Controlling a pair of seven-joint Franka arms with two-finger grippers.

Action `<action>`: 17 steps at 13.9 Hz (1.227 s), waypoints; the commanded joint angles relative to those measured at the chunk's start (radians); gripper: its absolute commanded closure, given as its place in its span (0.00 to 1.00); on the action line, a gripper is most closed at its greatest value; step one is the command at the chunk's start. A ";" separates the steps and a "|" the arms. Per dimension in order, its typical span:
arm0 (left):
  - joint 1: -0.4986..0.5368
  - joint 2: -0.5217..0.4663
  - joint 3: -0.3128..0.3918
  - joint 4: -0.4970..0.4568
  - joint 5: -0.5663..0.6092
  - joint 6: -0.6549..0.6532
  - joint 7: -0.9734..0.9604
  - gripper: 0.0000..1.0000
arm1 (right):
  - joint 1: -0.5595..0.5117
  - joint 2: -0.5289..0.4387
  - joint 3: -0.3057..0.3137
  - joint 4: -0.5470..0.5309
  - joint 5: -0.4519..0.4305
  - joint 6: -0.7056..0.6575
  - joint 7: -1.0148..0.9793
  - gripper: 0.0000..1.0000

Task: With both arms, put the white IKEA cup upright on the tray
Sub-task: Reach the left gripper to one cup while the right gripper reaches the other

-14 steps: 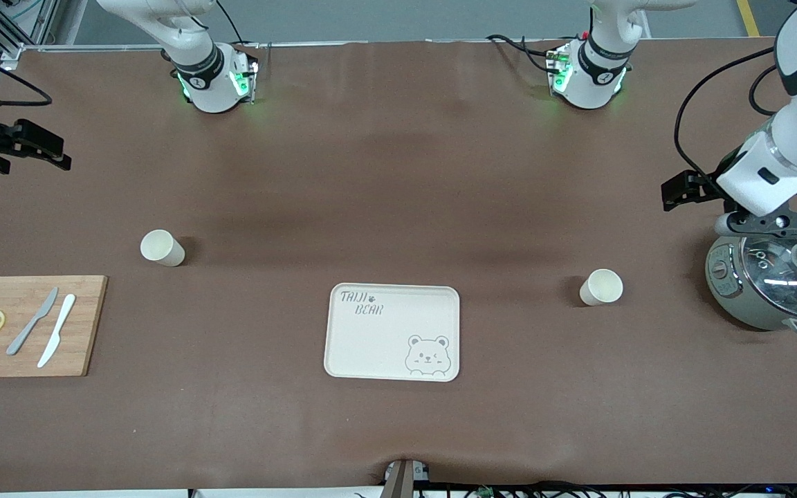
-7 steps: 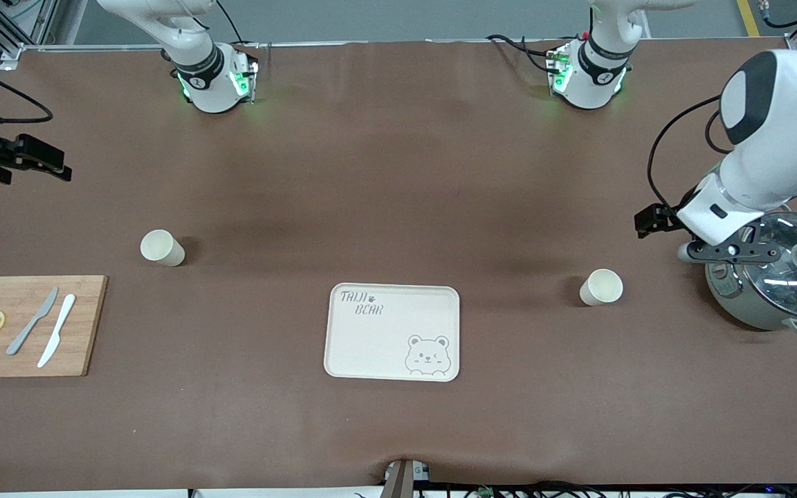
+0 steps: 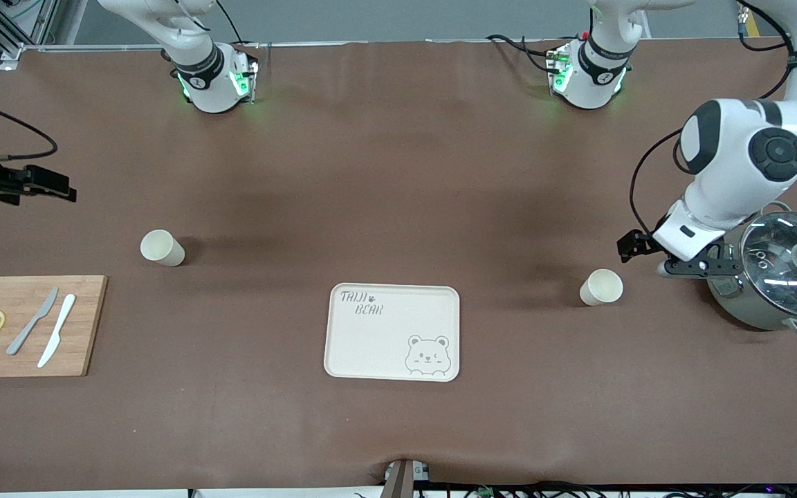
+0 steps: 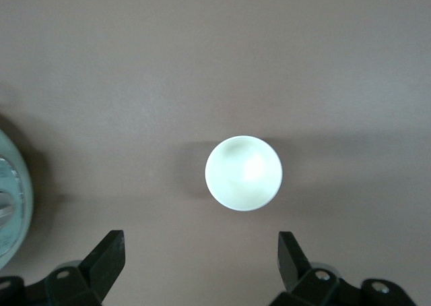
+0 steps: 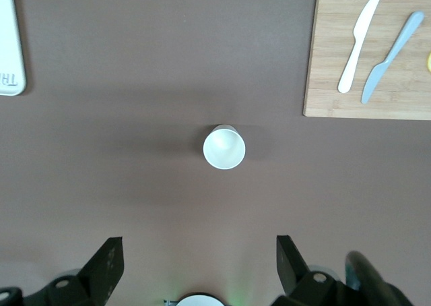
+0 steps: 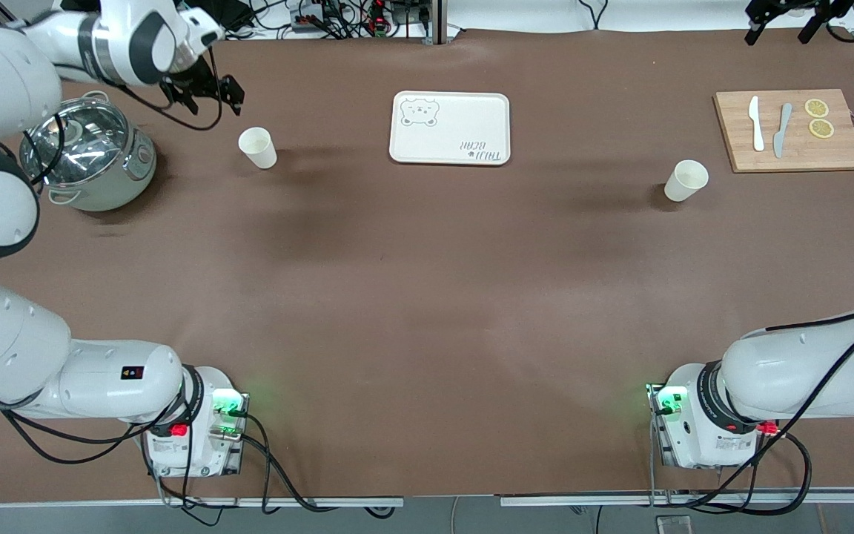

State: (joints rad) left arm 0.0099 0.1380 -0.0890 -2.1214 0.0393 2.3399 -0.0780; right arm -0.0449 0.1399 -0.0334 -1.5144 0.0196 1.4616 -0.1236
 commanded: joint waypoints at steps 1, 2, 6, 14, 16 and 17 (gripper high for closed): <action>0.018 0.057 -0.008 -0.008 0.007 0.079 -0.011 0.00 | -0.021 0.059 0.007 -0.028 -0.004 0.064 -0.024 0.00; 0.018 0.080 -0.008 -0.006 0.007 0.094 -0.011 0.00 | -0.042 0.056 0.009 -0.105 -0.004 0.135 -0.024 0.00; 0.021 0.143 -0.008 0.003 0.007 0.143 -0.014 0.00 | -0.081 0.044 0.009 -0.329 -0.004 0.308 -0.024 0.00; 0.019 0.226 -0.008 0.008 0.007 0.202 -0.014 0.44 | -0.089 0.032 0.009 -0.630 -0.004 0.644 -0.025 0.00; 0.015 0.233 -0.011 0.003 0.005 0.213 -0.016 0.57 | -0.089 0.032 0.009 -0.691 -0.004 0.728 -0.031 0.11; 0.016 0.238 -0.011 0.005 0.005 0.213 -0.016 0.69 | -0.089 0.035 0.007 -0.720 -0.004 0.782 -0.031 0.18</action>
State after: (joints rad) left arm 0.0228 0.3647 -0.0932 -2.1264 0.0393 2.5421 -0.0789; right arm -0.1182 0.2148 -0.0363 -2.1515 0.0196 2.1642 -0.1407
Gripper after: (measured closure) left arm 0.559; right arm 0.026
